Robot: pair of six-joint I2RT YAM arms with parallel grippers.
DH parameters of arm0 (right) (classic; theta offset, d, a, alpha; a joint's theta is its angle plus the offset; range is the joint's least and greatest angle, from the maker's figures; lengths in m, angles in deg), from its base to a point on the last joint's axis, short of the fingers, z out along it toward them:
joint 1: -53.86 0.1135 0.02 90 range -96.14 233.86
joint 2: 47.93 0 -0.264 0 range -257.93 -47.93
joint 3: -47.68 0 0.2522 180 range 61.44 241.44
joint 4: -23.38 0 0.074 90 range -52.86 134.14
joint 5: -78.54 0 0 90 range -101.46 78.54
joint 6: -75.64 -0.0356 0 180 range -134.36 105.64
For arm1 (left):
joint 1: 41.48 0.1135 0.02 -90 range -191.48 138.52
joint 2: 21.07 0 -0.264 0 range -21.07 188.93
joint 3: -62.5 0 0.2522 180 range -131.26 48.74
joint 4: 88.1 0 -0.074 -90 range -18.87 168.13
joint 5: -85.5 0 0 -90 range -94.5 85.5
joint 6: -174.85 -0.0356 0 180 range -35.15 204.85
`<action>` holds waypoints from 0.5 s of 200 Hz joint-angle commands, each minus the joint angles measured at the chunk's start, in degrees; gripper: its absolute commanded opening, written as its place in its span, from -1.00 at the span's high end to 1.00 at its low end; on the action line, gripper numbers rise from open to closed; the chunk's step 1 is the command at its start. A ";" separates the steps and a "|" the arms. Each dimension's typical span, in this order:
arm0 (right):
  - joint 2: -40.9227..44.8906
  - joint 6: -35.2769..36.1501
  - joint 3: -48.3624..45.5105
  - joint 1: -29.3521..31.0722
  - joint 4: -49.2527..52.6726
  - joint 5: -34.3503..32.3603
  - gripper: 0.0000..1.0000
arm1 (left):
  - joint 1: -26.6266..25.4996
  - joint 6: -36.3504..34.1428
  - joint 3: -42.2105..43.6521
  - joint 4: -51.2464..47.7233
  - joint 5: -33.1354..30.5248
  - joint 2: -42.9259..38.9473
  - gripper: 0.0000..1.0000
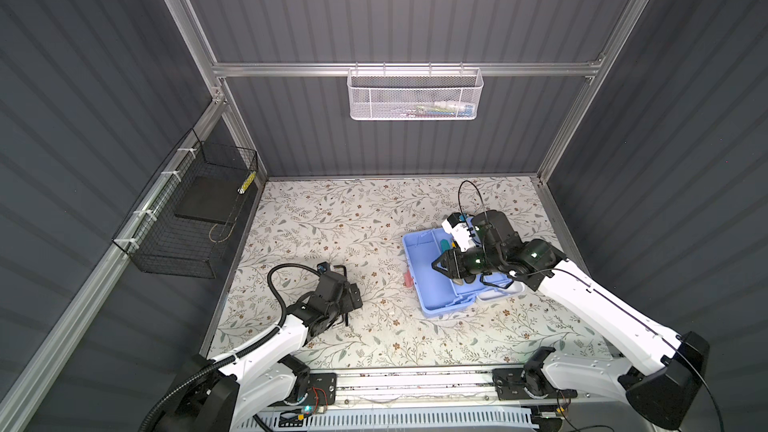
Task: Pack the tool kit
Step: 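Raise the right gripper from the tray while the left gripper hovers over hex keys, then move the right gripper over to the black L-shaped hex key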
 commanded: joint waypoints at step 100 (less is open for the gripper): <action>-7.23 5.20 4.54 -1.46 1.65 -2.68 0.13 | -12.04 6.75 -3.30 11.04 -0.70 7.23 -0.99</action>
